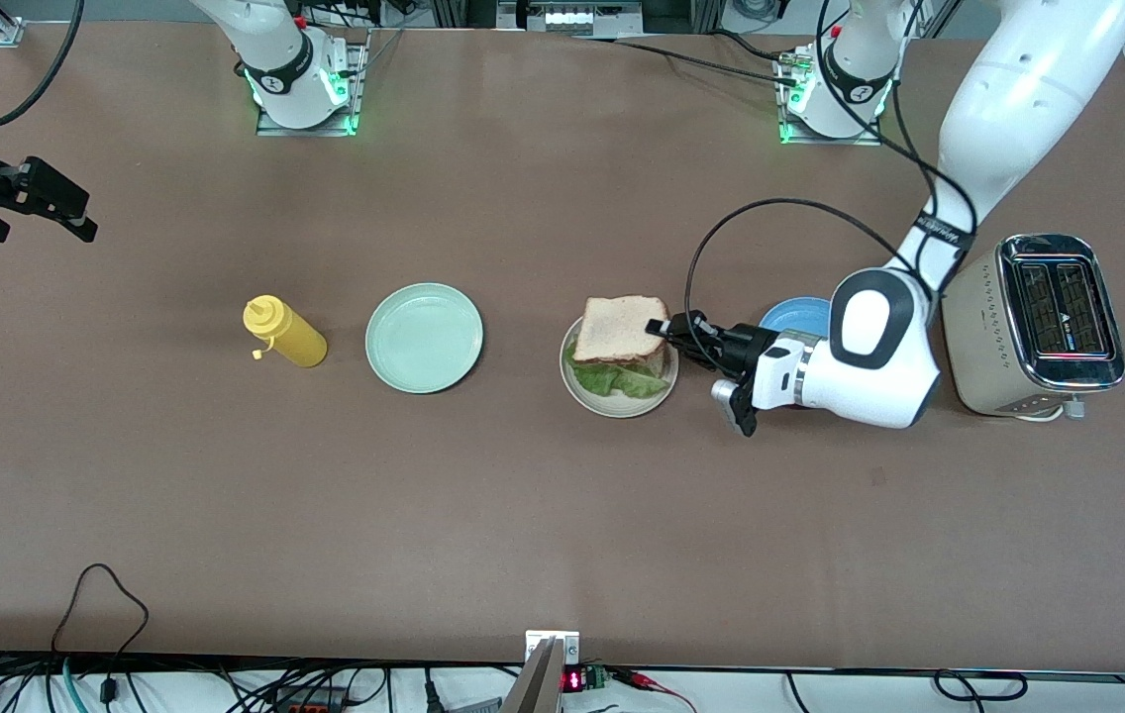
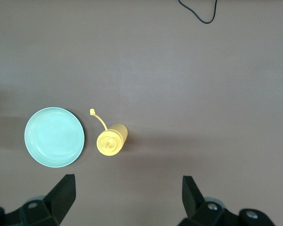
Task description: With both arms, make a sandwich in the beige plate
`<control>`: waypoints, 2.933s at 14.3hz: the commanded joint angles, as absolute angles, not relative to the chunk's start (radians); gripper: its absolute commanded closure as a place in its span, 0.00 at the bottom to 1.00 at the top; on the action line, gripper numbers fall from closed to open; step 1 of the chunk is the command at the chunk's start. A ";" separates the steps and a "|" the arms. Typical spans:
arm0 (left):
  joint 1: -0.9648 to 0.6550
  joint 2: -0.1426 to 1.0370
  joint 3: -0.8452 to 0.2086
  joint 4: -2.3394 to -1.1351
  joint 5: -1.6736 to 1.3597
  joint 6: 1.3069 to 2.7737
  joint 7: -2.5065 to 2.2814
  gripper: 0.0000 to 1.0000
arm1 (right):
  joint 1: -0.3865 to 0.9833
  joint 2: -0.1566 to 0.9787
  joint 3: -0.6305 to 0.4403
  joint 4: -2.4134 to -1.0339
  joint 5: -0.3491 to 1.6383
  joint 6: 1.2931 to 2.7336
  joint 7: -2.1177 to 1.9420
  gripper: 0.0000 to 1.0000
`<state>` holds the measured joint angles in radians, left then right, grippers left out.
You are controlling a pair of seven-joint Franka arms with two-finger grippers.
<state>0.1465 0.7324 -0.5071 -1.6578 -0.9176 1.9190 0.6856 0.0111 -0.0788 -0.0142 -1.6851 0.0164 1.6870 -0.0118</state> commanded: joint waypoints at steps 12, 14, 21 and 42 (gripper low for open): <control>0.101 0.808 -0.416 -1.709 -0.989 2.033 0.850 1.00 | 0.003 -0.003 -0.006 -1.626 0.005 1.674 -0.021 0.00; 0.098 0.808 -0.410 -1.707 -0.989 2.033 0.850 0.91 | 0.009 0.008 -0.006 -1.620 -0.017 1.672 -0.020 0.00; 0.109 0.779 -0.397 -1.704 -0.854 2.031 0.803 0.00 | 0.011 0.009 -0.002 -1.620 -0.032 1.669 -0.021 0.00; 0.153 0.436 -0.394 -1.447 0.058 1.518 0.364 0.00 | 0.008 0.009 -0.002 -1.618 -0.032 1.671 -0.020 0.00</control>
